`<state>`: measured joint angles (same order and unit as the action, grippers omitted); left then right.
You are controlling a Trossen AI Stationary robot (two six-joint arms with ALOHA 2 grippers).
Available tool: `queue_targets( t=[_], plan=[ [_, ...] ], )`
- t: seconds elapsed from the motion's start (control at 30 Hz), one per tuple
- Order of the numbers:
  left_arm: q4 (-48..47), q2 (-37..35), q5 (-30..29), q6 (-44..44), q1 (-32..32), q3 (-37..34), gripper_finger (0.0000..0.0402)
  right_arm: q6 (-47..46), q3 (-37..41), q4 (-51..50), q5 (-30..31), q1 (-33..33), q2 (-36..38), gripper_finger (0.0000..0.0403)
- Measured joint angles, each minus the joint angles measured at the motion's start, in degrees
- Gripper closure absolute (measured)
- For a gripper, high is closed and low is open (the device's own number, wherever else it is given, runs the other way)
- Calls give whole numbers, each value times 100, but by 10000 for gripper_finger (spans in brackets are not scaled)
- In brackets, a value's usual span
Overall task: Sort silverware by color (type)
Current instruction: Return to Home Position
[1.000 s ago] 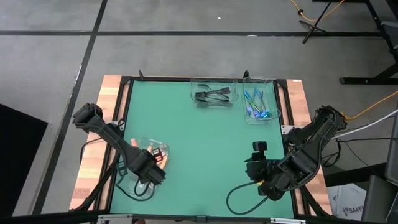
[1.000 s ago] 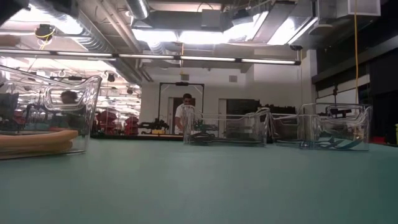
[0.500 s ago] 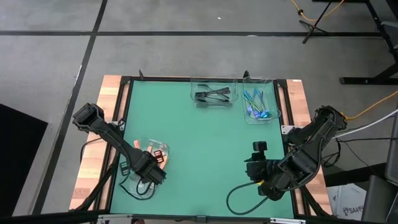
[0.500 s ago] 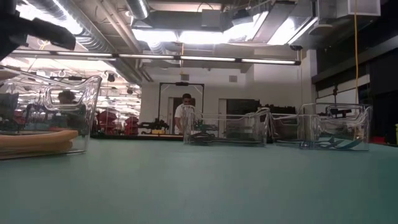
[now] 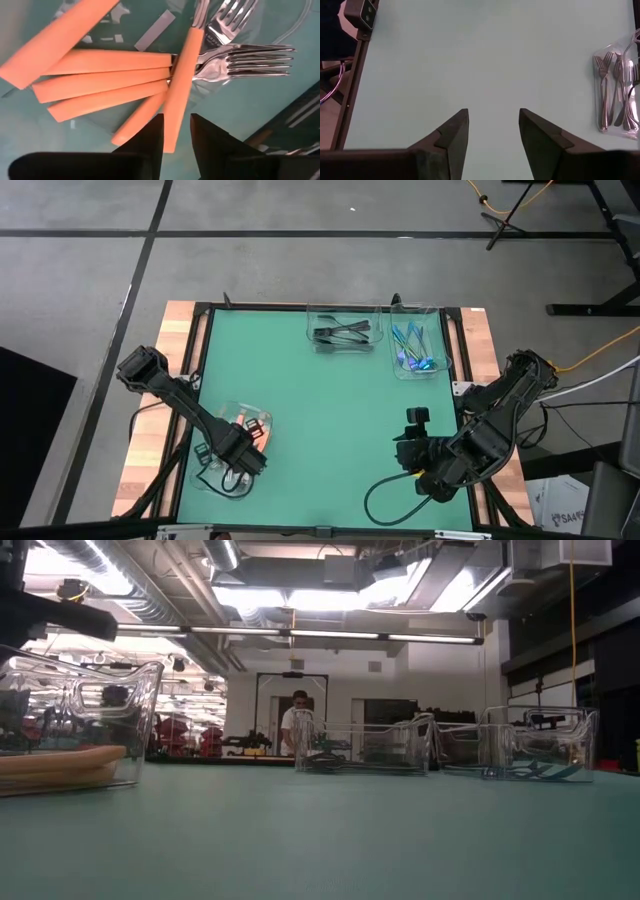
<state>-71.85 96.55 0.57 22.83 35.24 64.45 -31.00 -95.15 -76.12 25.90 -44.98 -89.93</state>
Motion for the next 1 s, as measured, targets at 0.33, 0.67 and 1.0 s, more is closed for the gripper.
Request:
queue_targets(
  t=[0.33, 0.67, 1.0],
  plan=[
    [-330, -7, -39, -553, -2, 152, 311, 172, -2, 0, 5, 0, 0, 236],
    [-821, -13, -137, -1753, -9, 1244, 311, 175, 0, -2, 50, 1, 0, 236],
    [-153, -20, -571, -2724, -9, 2114, 311, 173, -2, 1, 31, 1, 0, 236]
  ],
)
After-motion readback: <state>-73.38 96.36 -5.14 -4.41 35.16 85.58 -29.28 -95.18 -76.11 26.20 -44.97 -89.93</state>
